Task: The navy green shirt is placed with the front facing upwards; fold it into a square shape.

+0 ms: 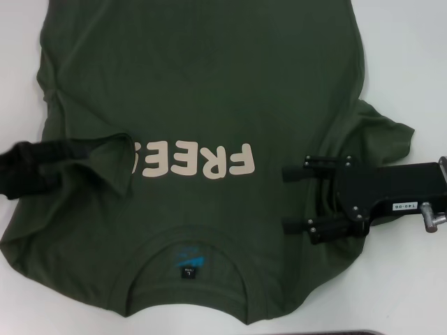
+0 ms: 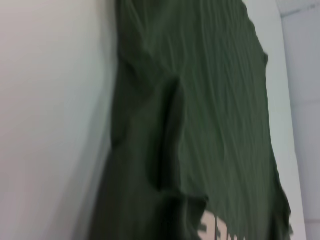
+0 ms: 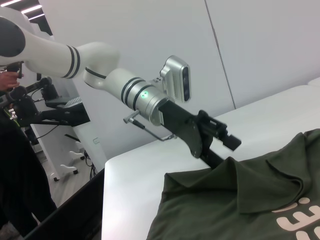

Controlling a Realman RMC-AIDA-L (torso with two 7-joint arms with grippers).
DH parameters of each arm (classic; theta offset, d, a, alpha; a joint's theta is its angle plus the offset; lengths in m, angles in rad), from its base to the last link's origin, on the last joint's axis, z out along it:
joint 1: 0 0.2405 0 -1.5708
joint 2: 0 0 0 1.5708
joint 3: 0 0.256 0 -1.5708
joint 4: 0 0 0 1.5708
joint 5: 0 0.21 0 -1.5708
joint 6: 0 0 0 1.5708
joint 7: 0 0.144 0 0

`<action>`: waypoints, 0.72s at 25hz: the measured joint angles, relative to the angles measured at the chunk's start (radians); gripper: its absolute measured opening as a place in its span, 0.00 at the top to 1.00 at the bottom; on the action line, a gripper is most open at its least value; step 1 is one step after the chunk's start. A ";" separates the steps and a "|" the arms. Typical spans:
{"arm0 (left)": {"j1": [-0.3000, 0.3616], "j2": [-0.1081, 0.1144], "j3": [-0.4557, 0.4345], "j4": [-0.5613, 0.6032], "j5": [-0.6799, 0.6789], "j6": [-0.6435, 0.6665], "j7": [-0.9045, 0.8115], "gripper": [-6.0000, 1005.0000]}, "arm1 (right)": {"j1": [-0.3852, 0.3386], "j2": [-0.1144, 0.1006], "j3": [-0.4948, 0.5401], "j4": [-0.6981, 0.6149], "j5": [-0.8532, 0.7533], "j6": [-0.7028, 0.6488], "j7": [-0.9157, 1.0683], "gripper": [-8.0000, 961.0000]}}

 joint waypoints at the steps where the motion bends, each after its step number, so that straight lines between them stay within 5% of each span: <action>1: -0.001 -0.003 0.014 -0.001 0.000 0.012 0.002 0.24 | -0.002 0.000 0.000 0.000 0.000 0.000 0.000 0.02; 5: -0.005 -0.001 0.030 -0.003 -0.006 0.105 0.023 0.24 | -0.006 0.000 0.000 0.000 0.000 0.000 0.000 0.02; 13: -0.001 0.052 0.005 0.009 0.002 0.195 0.023 0.24 | -0.006 -0.001 0.000 0.000 0.000 0.007 0.000 0.02; 18: -0.005 0.035 -0.083 0.005 -0.004 0.175 0.036 0.24 | -0.006 -0.001 0.000 0.000 0.000 0.008 0.000 0.02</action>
